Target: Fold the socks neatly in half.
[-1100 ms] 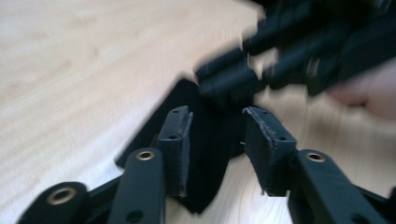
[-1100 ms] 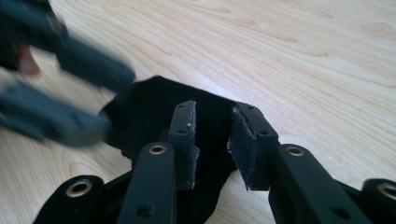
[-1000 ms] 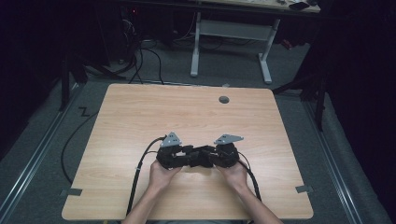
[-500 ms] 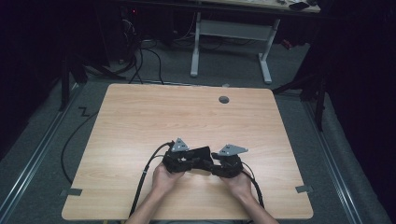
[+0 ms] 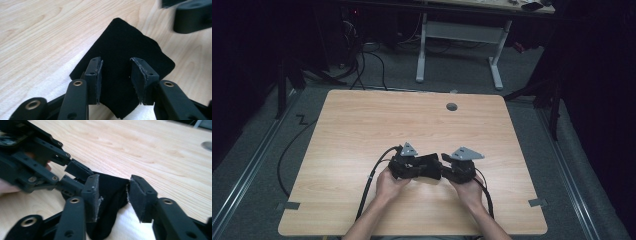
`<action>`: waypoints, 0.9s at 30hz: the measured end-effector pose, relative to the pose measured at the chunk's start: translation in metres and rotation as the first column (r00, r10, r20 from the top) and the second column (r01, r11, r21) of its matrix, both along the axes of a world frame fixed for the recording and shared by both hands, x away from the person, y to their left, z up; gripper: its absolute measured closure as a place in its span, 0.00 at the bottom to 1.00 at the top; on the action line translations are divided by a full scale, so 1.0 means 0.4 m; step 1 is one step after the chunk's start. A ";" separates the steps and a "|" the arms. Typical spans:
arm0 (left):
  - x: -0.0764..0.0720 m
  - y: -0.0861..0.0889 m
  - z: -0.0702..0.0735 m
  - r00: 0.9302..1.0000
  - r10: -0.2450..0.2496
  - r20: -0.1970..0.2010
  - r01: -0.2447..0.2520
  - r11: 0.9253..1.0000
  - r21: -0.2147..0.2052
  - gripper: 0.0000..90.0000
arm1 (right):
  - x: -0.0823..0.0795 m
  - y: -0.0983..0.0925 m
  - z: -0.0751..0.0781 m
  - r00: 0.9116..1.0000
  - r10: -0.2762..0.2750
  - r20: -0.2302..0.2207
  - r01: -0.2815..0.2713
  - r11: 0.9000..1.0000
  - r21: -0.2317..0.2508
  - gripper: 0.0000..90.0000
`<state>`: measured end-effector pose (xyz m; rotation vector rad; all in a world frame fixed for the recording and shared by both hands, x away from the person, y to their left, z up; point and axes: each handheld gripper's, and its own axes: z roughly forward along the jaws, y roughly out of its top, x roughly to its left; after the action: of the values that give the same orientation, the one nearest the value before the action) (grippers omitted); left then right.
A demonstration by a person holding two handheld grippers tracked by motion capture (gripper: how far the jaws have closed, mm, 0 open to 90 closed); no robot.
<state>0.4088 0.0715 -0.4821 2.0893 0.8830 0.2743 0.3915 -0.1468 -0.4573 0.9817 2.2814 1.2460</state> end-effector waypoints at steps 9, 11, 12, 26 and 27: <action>0.046 -0.013 -0.011 1.000 -0.005 -0.003 0.005 1.000 -0.013 0.63 | 0.054 0.012 -0.068 0.994 -0.008 -0.113 0.002 0.999 -0.050 0.75; 0.062 -0.017 -0.014 1.000 0.005 -0.002 -0.005 1.000 -0.024 0.63 | 0.062 0.012 -0.077 0.995 -0.011 -0.099 0.005 0.998 -0.059 0.75; 0.069 -0.015 -0.016 1.000 0.013 -0.007 -0.013 0.999 -0.038 0.63 | 0.069 0.009 -0.078 0.993 -0.018 -0.114 0.013 0.999 -0.042 0.75; 0.023 0.077 0.017 0.990 0.123 0.061 -0.115 0.985 -0.126 0.47 | 0.057 -0.063 -0.037 0.994 -0.090 -0.060 0.094 0.993 0.068 0.62; 0.007 0.107 0.013 0.985 0.156 0.069 -0.149 0.984 -0.102 0.46 | 0.053 -0.080 -0.039 0.993 -0.107 -0.058 0.110 0.992 0.061 0.61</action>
<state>0.4118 0.1143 -0.4768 1.9123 0.9920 0.3831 0.4127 -0.1790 -0.4729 1.1600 2.2083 1.2686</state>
